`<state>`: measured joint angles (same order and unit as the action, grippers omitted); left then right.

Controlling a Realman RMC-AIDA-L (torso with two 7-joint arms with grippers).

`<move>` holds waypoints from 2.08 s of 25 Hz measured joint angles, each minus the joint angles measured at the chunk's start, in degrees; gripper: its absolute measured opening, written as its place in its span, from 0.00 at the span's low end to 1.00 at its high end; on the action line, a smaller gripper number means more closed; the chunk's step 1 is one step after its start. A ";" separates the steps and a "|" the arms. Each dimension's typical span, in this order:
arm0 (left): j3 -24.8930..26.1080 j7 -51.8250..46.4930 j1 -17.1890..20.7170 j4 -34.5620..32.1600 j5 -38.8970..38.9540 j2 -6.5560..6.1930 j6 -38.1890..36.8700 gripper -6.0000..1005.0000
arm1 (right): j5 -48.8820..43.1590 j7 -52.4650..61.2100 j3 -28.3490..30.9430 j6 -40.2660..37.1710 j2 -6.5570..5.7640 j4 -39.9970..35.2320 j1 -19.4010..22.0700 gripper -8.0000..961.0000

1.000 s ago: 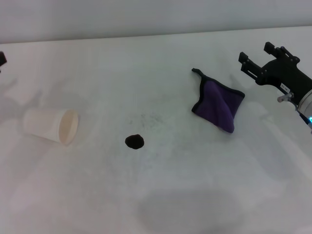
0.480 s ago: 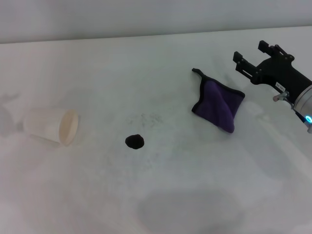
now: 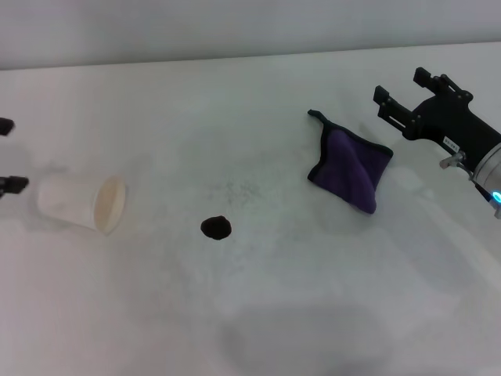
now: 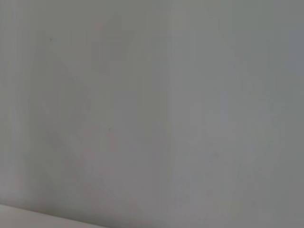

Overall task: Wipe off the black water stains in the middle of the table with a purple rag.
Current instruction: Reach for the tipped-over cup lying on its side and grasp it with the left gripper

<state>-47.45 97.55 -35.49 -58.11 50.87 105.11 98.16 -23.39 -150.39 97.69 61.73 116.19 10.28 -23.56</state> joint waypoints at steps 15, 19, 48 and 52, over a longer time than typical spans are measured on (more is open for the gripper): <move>-9.94 -1.22 -3.40 -12.89 -17.40 9.67 0.21 0.87 | 0.20 0.01 0.16 1.01 0.00 0.00 1.50 0.85; -13.31 -0.76 -1.63 -17.82 -22.26 12.78 -2.04 0.87 | 0.20 0.00 0.56 1.17 -0.05 -0.07 1.98 0.85; -33.30 -2.21 9.88 -21.90 -27.16 13.81 -21.96 0.87 | 0.28 0.00 0.35 1.19 -0.08 -0.24 3.20 0.85; -33.50 -2.02 9.91 -19.95 -26.83 13.81 -24.58 0.87 | 0.28 0.01 0.55 1.19 -0.12 -0.48 3.33 0.85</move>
<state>-80.95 95.53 -25.58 -78.06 24.04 118.92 73.58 -23.11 -150.38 98.24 62.93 116.07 9.81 -20.23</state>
